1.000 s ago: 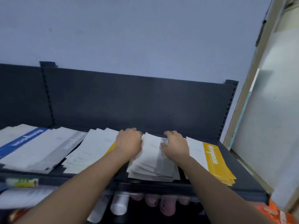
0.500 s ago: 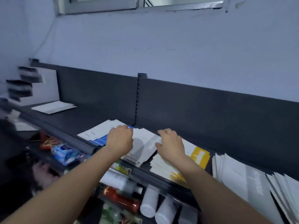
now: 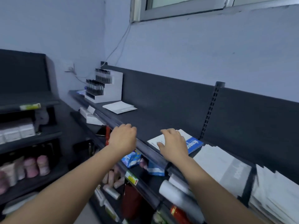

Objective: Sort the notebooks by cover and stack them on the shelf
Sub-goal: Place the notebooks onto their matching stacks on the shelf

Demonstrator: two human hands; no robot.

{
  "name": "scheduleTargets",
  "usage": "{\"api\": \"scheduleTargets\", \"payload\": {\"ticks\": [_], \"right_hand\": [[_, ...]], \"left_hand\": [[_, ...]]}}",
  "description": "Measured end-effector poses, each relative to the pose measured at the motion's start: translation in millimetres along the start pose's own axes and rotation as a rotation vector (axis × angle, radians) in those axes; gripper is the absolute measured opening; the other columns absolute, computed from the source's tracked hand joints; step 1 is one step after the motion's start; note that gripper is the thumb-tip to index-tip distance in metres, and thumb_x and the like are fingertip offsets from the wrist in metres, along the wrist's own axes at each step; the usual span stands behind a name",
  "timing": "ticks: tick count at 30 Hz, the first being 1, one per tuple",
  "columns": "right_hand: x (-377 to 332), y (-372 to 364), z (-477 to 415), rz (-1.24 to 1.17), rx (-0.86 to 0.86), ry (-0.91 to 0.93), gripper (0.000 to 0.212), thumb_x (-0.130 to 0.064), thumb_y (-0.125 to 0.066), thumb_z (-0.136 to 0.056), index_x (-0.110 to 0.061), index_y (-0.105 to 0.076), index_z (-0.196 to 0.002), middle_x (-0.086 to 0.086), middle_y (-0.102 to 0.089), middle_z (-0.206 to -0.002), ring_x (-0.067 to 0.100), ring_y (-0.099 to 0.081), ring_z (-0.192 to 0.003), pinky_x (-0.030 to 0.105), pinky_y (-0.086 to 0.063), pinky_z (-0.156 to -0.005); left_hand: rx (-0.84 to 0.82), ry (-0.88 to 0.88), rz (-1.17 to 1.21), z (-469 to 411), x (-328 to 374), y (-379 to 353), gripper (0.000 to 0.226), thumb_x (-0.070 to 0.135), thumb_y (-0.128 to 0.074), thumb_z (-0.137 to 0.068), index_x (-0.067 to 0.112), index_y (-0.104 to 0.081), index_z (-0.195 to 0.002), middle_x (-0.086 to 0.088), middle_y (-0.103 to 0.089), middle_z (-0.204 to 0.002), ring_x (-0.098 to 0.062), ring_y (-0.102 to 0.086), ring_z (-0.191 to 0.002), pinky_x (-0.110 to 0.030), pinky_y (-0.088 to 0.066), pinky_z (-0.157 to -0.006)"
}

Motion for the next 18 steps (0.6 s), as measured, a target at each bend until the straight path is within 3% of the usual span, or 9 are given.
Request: {"api": "scheduleTargets", "payload": {"ticks": [9,13,18], "right_hand": [[-93.3,-48.9,-74.9,-0.02,-0.021,0.076,0.05,-0.038,-0.052,-0.093,-0.02,-0.041,-0.139,0.003,-0.045,-0.138,0.025,-0.04,-0.128,0.037,-0.035,-0.102],[-114.5,-74.8,-114.2,-0.013,-0.048,0.097,0.049,-0.037,-0.053,-0.093,-0.019,-0.043,-0.138,0.005,-0.046,-0.137,0.025,-0.041,-0.127,0.038,-0.035,-0.102],[-132.3,-105.7,-178.6,-0.01,-0.07,0.11,0.049,-0.038,-0.053,-0.094,-0.019,-0.043,-0.138,0.005,-0.046,-0.138,0.025,-0.04,-0.128,0.039,-0.035,-0.103]], "left_hand": [[-0.033,0.125,0.014,-22.2,-117.4,-35.8,0.025,0.027,-0.05,-0.09,0.015,-0.058,-0.11,-0.003,-0.059,-0.11,-0.026,-0.054,-0.107,-0.036,-0.041,-0.082],[-0.034,0.148,0.012,-45.2,-151.7,-55.0,0.03,0.032,-0.051,-0.093,0.015,-0.056,-0.117,-0.004,-0.057,-0.111,-0.025,-0.053,-0.11,-0.035,-0.041,-0.084],[-0.021,0.177,-0.009,-91.2,-190.6,-84.5,0.022,0.026,-0.049,-0.091,0.014,-0.058,-0.107,-0.004,-0.059,-0.109,-0.025,-0.054,-0.106,-0.035,-0.041,-0.08]]}}
Point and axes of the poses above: each hand's wrist, its own z-axis away from the middle knuckle, its own y-axis out of the back of the hand, x = y × z, the point moved 8 cm from there along -z, towards the middle knuckle
